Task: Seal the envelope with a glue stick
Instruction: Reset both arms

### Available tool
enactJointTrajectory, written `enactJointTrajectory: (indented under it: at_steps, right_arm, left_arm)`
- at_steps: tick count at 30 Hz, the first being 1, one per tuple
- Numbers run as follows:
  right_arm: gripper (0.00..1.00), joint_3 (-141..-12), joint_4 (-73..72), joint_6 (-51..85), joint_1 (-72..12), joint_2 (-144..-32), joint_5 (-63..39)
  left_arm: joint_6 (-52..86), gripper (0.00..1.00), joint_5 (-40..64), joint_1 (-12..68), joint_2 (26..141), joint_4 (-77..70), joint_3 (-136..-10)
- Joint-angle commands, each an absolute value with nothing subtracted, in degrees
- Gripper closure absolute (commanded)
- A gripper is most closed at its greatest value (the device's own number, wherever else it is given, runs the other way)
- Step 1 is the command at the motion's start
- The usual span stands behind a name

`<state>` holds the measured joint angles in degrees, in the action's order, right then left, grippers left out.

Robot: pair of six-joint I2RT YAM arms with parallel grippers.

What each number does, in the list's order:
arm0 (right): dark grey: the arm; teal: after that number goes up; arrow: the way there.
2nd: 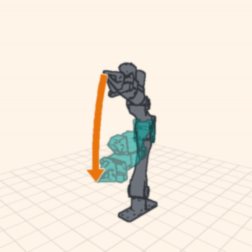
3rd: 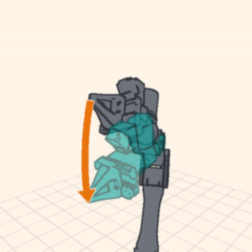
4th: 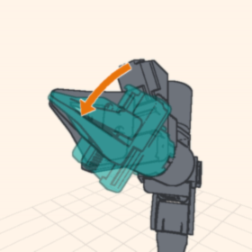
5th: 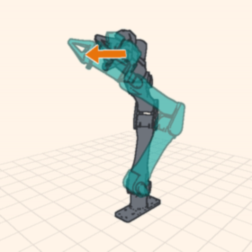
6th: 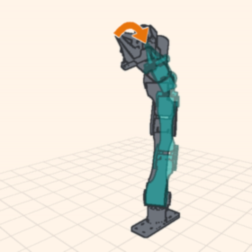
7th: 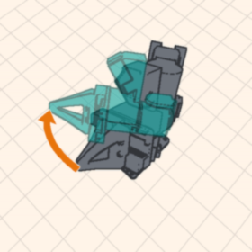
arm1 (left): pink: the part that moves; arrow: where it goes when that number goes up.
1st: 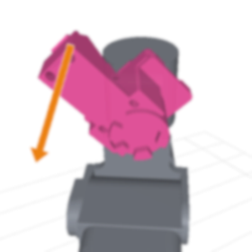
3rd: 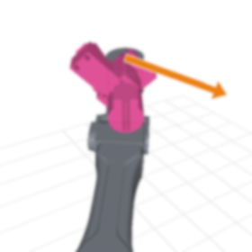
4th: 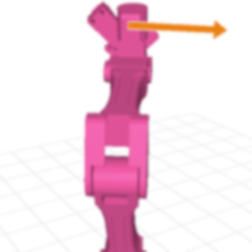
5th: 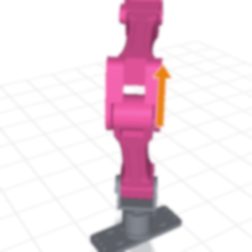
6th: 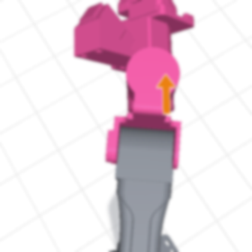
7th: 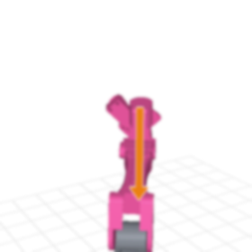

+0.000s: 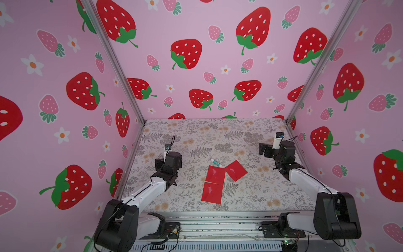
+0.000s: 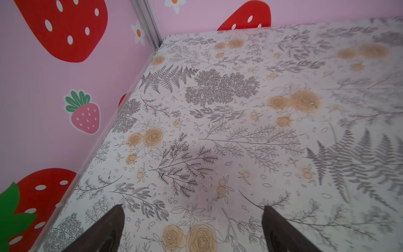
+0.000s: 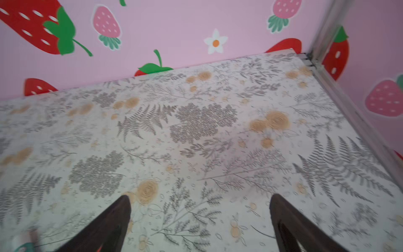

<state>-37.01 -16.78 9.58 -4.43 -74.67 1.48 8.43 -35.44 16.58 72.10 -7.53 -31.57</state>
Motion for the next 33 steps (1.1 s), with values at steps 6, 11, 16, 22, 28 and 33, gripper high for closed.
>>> enactJointTrajectory:
  at_steps: [6, 11, 16, 22, 28, 33]
  right_arm:
    - [0.01, -27.06, -31.16, 4.23, -2.32, -80.21, 15.56]
    - [0.01, -24.05, -41.71, 6.05, -0.02, -81.9, 10.33]
    - [0.01, -23.4, -49.67, 6.85, 1.22, -89.64, 8.35]
    - [0.01, -25.08, -46.96, 6.21, 1.14, -90.05, 7.12]
    - [0.01, -25.14, -46.87, 5.98, 0.97, -90.04, 7.29]
    - [0.01, -25.58, -46.36, 4.8, 0.27, -90.25, 6.41]
  left_arm:
    - [-0.25, 0.03, -31.67, 10.32, 81.38, -30.7, -28.61]
    - [2.35, 0.03, -18.45, 4.47, 83.51, -42.09, -25.07]
    - [2.7, 0.03, -10.26, 1.66, 87.49, -42.05, -26.63]
    - [1.05, 0.0, -4.39, 0.8, 88.91, -44.24, -26.02]
    - [1.1, 0.0, -4.31, 0.7, 88.66, -44.64, -25.74]
    - [1.14, 0.0, -3.87, 0.55, 88.76, -44.23, -25.93]
